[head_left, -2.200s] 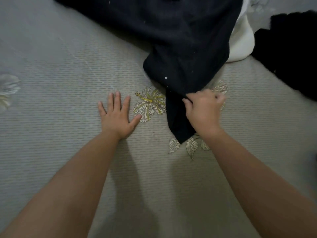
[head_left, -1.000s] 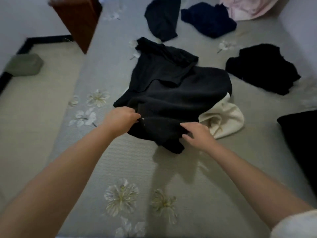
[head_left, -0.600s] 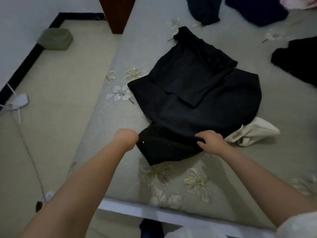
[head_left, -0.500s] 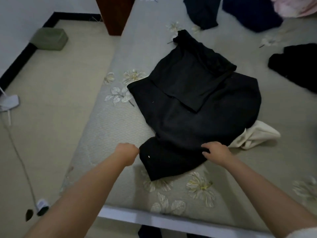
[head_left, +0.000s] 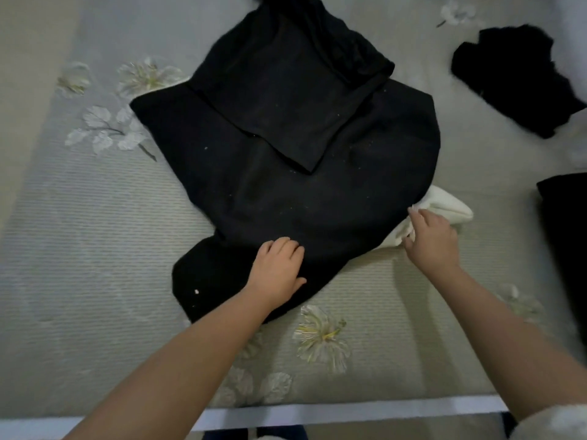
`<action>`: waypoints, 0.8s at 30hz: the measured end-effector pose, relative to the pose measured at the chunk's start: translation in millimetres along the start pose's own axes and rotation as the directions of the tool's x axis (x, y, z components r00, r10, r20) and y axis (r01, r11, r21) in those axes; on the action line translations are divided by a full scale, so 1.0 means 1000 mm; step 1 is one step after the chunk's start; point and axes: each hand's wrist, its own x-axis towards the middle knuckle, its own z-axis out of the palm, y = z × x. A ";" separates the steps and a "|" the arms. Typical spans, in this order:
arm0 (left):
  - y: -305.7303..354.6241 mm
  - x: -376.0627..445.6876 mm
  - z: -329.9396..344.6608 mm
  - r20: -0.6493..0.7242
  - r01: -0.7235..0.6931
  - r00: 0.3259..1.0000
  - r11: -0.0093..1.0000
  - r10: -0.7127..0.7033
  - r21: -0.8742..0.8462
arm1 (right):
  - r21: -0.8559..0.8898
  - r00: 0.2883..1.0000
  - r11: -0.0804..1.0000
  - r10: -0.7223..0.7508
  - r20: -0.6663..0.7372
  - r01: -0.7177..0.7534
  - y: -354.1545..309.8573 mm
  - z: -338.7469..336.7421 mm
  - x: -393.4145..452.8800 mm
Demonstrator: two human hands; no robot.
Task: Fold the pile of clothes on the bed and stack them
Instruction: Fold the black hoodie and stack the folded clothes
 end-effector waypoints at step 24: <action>-0.060 0.046 -0.380 -0.614 0.059 0.780 0.991 -0.121 -0.120 | 0.103 0.875 0.919 -0.323 -0.360 0.381 -0.055 -0.351 0.127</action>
